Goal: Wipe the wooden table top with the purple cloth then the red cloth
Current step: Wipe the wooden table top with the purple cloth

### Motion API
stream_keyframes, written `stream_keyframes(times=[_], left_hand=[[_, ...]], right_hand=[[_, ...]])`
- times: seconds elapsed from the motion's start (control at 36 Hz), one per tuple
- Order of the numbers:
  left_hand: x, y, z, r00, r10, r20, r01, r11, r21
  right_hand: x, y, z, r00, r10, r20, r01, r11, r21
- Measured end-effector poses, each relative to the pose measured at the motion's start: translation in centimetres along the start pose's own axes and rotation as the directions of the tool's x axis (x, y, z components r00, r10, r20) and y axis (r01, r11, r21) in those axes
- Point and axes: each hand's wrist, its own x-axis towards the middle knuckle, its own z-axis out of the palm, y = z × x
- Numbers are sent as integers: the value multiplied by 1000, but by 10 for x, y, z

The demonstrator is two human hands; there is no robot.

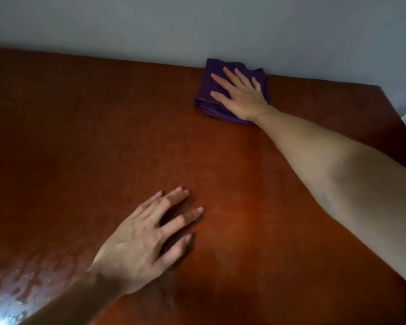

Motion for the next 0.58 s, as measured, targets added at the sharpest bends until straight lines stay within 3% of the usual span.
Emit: stream_keyframes(times=[0.17, 0.31, 0.5, 0.58], left_hand=[[0, 0, -1, 1000, 6, -23, -7, 999, -40], [-1, 3, -1, 998, 8, -58, -9, 1000, -16], [-6, 22, -1, 985, -135, -104, 150, 976, 160], [-2, 42, 5, 968, -182, -172, 204, 971, 122]], right_hand=[[-78, -11, 7, 1000, -9, -26, 10, 1000, 3], [-203, -25, 17, 999, -28, -21, 28, 1000, 9], [-377, -53, 26, 990, -133, -51, 130, 989, -66], [-405, -45, 23, 970, -244, 11, 244, 966, -88]])
